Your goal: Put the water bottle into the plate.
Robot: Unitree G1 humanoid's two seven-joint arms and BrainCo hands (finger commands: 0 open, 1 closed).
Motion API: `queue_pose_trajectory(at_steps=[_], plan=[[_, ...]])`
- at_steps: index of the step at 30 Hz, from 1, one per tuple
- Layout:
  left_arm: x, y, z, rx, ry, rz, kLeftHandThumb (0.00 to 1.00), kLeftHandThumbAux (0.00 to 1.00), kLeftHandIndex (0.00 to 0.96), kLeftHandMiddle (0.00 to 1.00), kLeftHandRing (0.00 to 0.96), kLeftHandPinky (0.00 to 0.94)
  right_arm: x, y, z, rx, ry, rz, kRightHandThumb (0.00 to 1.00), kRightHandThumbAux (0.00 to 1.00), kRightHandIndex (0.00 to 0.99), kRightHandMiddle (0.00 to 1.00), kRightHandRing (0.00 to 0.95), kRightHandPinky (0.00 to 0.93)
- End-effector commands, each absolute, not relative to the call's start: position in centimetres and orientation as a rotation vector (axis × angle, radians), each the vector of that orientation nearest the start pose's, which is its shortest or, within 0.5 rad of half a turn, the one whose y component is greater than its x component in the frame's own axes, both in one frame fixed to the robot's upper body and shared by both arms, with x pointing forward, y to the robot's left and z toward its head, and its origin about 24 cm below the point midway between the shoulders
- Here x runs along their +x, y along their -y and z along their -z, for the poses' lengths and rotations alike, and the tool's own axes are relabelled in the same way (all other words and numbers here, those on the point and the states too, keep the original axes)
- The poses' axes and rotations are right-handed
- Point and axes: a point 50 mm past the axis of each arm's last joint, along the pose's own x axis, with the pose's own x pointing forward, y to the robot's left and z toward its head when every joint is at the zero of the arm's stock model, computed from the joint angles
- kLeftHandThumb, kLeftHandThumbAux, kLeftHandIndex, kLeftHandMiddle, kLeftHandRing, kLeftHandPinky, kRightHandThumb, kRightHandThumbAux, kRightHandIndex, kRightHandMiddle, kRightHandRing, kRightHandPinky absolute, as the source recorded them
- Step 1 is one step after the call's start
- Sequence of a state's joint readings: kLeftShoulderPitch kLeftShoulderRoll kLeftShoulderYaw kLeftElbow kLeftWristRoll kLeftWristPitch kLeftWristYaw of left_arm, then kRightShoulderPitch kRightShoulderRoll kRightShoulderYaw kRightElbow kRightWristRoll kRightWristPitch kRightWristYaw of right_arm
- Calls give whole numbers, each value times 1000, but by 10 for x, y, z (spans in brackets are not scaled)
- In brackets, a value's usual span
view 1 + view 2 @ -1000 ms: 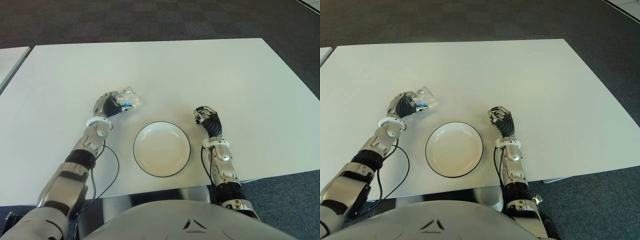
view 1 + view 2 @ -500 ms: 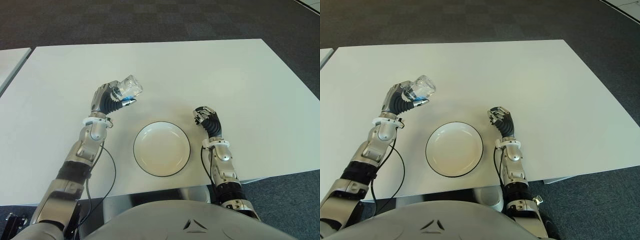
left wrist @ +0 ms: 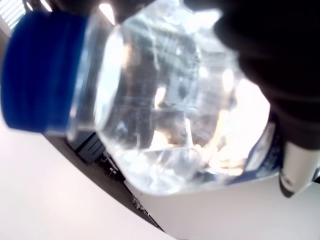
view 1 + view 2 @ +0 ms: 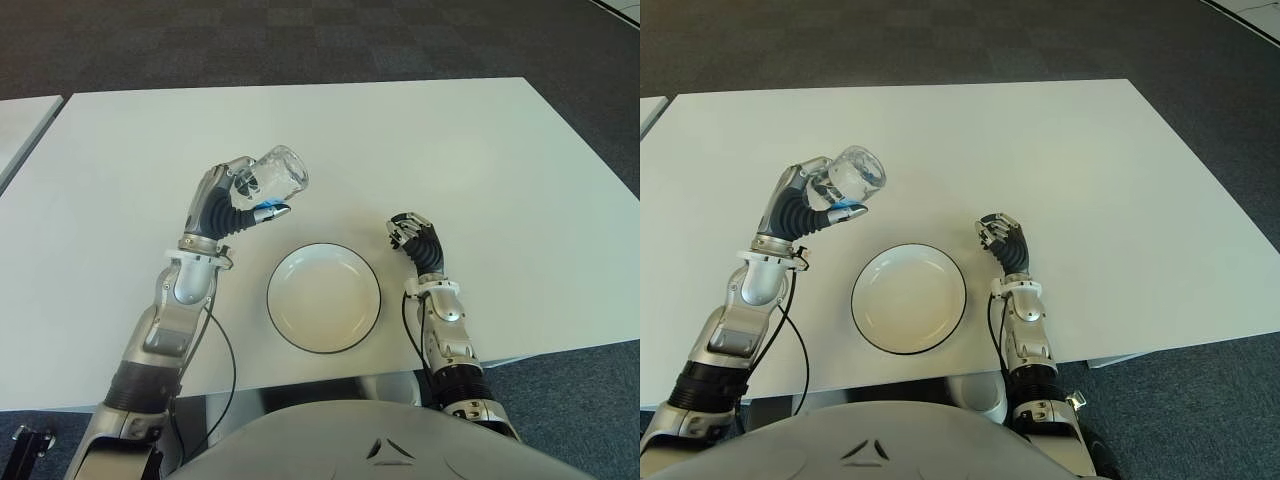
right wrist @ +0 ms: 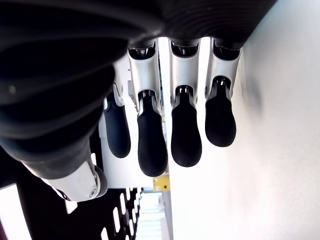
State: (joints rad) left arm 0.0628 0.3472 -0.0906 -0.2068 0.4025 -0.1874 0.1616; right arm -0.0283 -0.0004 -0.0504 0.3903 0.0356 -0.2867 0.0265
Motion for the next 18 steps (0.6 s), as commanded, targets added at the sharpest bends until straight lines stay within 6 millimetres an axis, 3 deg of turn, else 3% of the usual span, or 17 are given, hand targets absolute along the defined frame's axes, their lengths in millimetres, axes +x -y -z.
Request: queue_pose_trajectory(at_steps=[1, 13, 18], plan=[[229, -167, -103, 704, 439, 26, 852, 668, 397, 532, 870, 828, 239, 160, 26, 40, -141, 34, 708, 726, 437, 666, 666, 679], [213, -130, -101, 839, 533, 284, 855, 665, 403, 537, 869, 840, 238, 160, 25, 35, -140, 29, 708, 726, 437, 668, 668, 681], [210, -124, -96, 870, 527, 392, 856, 665, 404, 538, 866, 839, 238, 160, 25, 33, -139, 31, 708, 726, 437, 668, 668, 682]])
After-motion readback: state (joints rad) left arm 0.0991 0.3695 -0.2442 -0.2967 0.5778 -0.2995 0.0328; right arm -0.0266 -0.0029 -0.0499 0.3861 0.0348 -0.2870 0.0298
